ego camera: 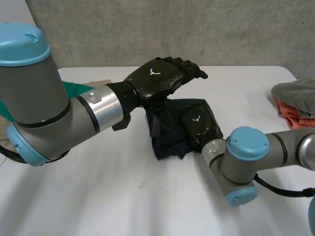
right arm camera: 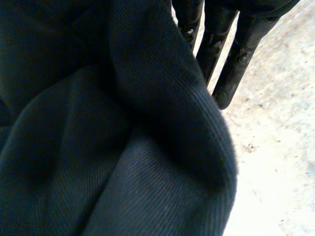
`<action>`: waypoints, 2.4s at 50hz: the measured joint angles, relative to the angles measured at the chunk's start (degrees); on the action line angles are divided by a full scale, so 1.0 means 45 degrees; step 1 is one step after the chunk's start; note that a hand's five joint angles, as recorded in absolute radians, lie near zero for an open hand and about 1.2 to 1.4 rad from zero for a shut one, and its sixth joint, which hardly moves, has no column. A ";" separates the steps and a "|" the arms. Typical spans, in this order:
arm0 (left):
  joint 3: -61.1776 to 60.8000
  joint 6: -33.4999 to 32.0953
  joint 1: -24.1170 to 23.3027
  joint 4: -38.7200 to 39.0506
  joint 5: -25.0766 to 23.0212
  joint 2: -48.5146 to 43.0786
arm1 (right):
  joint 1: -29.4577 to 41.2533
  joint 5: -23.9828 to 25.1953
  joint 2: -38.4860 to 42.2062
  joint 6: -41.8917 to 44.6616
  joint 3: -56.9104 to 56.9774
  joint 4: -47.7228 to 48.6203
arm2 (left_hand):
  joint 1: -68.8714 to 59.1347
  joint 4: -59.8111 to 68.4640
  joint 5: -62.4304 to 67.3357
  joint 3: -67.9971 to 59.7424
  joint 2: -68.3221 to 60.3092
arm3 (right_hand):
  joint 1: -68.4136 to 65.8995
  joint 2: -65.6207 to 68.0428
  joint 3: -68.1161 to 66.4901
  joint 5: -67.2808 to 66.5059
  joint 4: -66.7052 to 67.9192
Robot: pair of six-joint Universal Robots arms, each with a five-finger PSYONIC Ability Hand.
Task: Fold the laundry.
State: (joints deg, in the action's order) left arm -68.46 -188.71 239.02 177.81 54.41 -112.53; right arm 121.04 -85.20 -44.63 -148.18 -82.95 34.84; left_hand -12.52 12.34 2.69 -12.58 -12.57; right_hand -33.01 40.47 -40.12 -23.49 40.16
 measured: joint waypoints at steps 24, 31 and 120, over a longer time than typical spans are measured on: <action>-0.0706 0.0058 0.0369 0.0017 0.0016 0.0873 | -0.3262 0.1398 -0.1646 -0.0499 0.1117 -0.3559 | -0.0001 0.0000 0.0002 0.0000 0.0000 | -0.4921 0.5924 -0.6166 -0.0849 0.6205; -0.1166 0.0054 0.0344 0.0019 -0.0001 0.1074 | -0.4735 0.3696 -0.1880 0.0071 0.1454 -0.3187 | 0.0000 0.0000 0.0000 0.0000 0.0000 | -0.4920 0.6055 -0.6166 -0.0849 0.6208; -0.1950 0.0021 0.0197 0.0049 0.0018 0.0724 | -0.8771 1.3247 0.1434 0.1903 0.2342 -0.0349 | -0.0001 0.0000 0.0000 0.0000 0.0000 | 0.4804 -0.6216 0.6205 0.4379 -0.5919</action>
State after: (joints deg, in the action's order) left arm -77.23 -188.61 239.91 178.03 54.49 -109.27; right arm 81.57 -25.59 -38.18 -139.61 -72.41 33.27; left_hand -12.53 12.34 2.69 -12.58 -12.57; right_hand -11.39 12.50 -12.20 -3.79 13.52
